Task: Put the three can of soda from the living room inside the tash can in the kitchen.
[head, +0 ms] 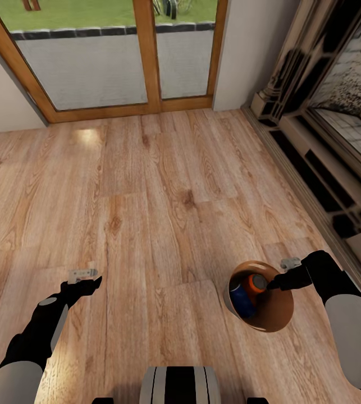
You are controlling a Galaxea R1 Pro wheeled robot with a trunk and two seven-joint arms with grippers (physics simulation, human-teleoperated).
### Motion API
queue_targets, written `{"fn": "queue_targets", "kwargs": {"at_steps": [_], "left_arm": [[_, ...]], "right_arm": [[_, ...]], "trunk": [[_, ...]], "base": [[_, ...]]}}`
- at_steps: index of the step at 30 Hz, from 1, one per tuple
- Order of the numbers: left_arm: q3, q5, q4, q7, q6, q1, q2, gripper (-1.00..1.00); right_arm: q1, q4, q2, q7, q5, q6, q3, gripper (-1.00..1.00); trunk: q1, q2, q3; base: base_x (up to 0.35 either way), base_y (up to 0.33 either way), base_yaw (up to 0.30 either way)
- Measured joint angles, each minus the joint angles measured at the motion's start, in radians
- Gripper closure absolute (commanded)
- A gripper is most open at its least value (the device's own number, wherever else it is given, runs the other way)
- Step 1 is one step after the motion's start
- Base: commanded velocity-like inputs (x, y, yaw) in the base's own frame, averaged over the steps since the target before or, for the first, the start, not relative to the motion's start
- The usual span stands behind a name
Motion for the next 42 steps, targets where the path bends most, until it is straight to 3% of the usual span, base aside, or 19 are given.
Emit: {"fn": "queue_targets", "kwargs": {"at_steps": [42], "left_arm": [[0.0,0.0,0.002,0.0,0.0,0.0,0.0,-1.0]], "right_arm": [[0.008,-0.001,0.0,0.001,-0.001,-0.001,0.0,-1.0]], "trunk": [[0.0,0.0,0.0]], "base": [[0.0,0.0,0.0]]}}
